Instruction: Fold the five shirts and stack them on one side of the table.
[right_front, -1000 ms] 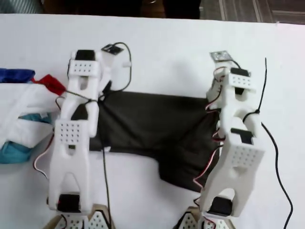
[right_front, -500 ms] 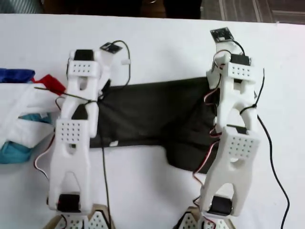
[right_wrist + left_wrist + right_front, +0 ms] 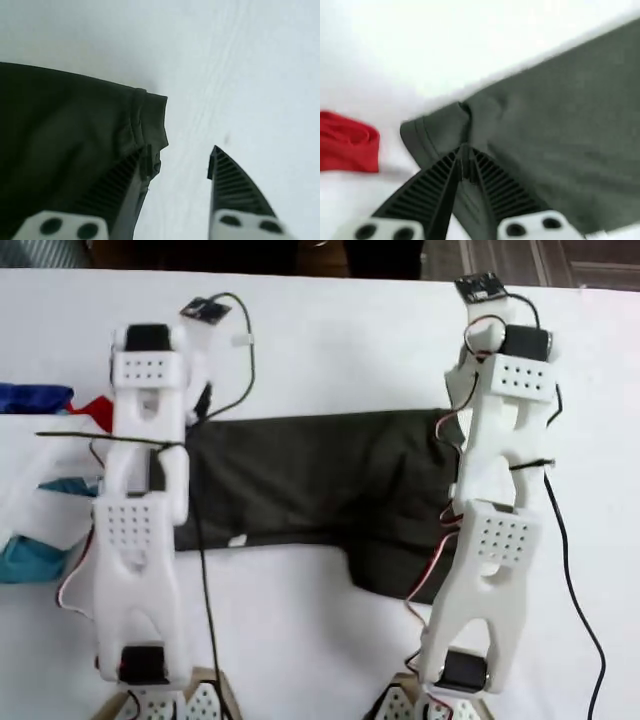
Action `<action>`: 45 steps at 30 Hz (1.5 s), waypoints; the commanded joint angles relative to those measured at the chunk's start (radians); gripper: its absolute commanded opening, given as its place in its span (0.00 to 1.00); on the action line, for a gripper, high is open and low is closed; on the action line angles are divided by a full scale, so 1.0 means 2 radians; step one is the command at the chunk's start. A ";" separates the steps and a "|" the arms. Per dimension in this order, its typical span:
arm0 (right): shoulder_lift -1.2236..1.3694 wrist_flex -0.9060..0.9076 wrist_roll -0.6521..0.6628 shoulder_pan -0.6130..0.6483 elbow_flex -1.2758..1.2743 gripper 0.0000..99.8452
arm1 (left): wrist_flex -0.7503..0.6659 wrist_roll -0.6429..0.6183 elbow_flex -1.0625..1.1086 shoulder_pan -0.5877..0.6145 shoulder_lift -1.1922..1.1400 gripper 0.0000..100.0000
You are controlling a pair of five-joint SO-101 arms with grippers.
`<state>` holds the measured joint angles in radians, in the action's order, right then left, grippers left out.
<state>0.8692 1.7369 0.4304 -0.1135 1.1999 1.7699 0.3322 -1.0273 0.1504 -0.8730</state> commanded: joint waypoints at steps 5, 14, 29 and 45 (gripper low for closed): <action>-0.023 0.017 0.005 0.003 0.020 0.17 | 0.004 -0.002 0.215 0.004 0.196 0.03; -0.234 0.014 0.020 0.084 -0.308 0.16 | -0.216 0.017 0.593 0.033 0.351 0.03; -0.369 -0.210 0.031 0.174 -0.717 0.16 | -0.433 0.032 0.882 0.047 0.463 0.03; -0.475 -0.053 0.105 0.228 -0.767 0.16 | -0.436 -0.013 0.884 0.048 0.460 0.03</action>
<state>0.0468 1.5589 0.5884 0.3360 -0.3345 0.9137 0.3168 0.7373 0.2363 0.0338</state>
